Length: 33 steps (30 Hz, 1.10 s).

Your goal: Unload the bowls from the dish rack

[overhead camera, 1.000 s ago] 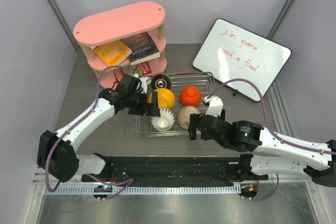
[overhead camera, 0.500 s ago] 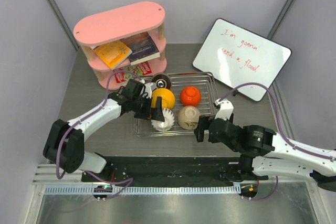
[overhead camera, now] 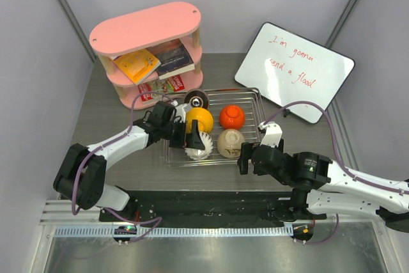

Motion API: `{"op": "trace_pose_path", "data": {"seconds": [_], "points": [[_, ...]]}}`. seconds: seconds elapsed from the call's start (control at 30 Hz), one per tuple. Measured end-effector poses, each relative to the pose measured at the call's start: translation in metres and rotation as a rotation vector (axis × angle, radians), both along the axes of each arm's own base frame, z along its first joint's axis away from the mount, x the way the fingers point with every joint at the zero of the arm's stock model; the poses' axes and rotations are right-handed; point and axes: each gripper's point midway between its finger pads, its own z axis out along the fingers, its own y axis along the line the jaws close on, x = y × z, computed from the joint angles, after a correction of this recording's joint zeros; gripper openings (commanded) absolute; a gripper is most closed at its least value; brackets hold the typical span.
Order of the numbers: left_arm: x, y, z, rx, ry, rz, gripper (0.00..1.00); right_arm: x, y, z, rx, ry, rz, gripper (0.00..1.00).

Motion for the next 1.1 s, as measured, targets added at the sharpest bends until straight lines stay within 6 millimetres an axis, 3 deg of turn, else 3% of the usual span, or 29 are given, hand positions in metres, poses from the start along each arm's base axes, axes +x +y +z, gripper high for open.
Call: {"op": "trace_pose_path", "data": {"seconds": [0.07,0.1,0.37,0.43,0.77,0.87,0.97,1.1], "points": [[0.000,-0.001,-0.001,-0.014,-0.001,0.003,0.89,0.000,0.000,-0.001,-0.004,0.002,0.000,1.00],[0.000,-0.001,0.000,-0.019,-0.004,0.005,0.82,0.000,0.000,-0.001,-0.005,0.003,-0.001,1.00],[-0.009,0.003,0.009,-0.057,-0.051,0.032,0.62,-0.004,-0.005,-0.018,-0.036,0.026,-0.003,1.00],[-0.015,0.005,0.011,-0.060,-0.054,0.032,0.52,-0.004,-0.007,-0.022,-0.044,0.032,-0.004,1.00],[-0.019,0.008,0.012,-0.049,-0.059,0.035,0.38,-0.006,-0.006,-0.036,-0.067,0.054,-0.010,1.00],[-0.018,0.008,0.012,-0.047,-0.055,0.035,0.26,-0.006,-0.006,-0.038,-0.072,0.058,-0.010,1.00],[-0.014,0.003,0.012,-0.046,-0.040,0.028,0.00,-0.006,-0.006,-0.040,-0.074,0.059,-0.011,1.00],[-0.002,-0.004,0.013,-0.041,-0.027,0.024,0.00,-0.006,-0.006,-0.041,-0.072,0.059,-0.014,1.00]]}}
